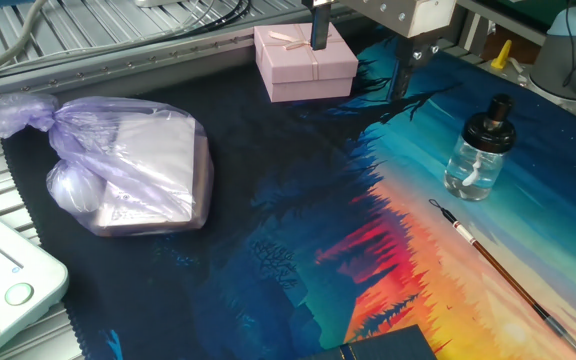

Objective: Pick up a bag of things

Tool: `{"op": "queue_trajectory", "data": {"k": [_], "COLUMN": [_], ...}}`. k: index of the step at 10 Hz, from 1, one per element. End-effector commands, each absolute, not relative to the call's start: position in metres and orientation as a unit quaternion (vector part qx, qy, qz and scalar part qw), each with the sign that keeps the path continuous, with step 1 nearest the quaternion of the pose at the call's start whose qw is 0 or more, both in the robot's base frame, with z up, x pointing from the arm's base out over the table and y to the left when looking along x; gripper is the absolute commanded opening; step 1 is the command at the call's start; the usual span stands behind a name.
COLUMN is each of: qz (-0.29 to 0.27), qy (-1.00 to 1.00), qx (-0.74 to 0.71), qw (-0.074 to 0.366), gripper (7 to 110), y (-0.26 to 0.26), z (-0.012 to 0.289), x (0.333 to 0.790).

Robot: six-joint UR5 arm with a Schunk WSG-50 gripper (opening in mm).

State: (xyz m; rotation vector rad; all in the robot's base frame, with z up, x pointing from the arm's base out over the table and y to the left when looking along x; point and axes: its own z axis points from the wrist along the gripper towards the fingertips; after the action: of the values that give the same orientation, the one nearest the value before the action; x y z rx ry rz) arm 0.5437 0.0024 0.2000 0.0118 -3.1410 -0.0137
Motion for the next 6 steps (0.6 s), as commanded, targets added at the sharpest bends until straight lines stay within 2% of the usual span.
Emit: {"op": "queue_trajectory", "data": {"k": [1,2,6], "qz": [-0.024,-0.024,-0.024], "qy": [-0.995,-0.995,-0.995], "qx": [-0.089,-0.089,-0.089], "qw": [0.025,0.025,0.025], "gripper": [109,7,7], "y": [0.0158,0.0161,0.0162], "z": [0.2000,0.1987,0.1978], "x": [0.5323,0.5327,0.5333]}}
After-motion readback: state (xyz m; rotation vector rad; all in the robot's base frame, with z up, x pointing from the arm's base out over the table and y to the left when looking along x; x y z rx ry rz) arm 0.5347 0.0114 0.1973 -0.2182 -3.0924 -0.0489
